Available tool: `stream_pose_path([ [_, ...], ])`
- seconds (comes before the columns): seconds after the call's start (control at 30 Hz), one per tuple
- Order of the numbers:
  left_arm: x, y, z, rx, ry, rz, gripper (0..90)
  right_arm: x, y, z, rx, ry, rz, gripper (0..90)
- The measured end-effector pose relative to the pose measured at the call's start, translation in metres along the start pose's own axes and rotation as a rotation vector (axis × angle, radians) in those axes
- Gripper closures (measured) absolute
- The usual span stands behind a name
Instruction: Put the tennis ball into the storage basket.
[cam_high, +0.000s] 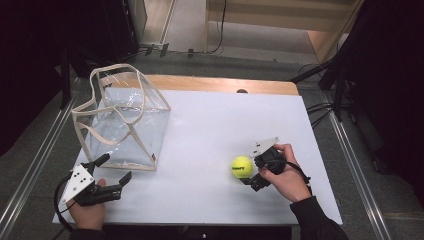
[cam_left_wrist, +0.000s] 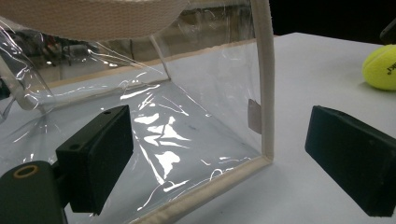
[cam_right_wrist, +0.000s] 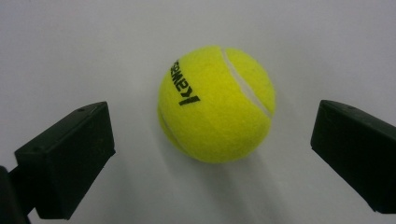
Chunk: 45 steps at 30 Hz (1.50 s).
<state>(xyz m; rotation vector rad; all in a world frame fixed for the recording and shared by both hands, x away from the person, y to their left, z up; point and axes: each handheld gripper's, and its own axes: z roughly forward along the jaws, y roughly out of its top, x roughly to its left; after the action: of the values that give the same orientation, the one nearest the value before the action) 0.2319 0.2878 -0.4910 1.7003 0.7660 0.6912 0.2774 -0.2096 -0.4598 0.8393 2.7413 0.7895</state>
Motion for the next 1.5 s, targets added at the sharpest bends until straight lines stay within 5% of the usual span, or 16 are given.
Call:
stream_pose_path([
  [0.57,0.000,0.000,-0.001,0.002,0.002,0.005,8.3,-0.003,0.011,0.014,0.123,0.037,-0.008,1.1],
  [1.3,-0.001,0.000,-0.002,-0.010,0.004,0.003,8.3,-0.004,0.023,0.027,0.198,0.057,-0.019,4.6],
  [1.5,-0.001,0.000,-0.002,-0.011,0.005,0.004,8.3,-0.003,0.024,0.030,0.203,0.047,-0.021,11.5],
])
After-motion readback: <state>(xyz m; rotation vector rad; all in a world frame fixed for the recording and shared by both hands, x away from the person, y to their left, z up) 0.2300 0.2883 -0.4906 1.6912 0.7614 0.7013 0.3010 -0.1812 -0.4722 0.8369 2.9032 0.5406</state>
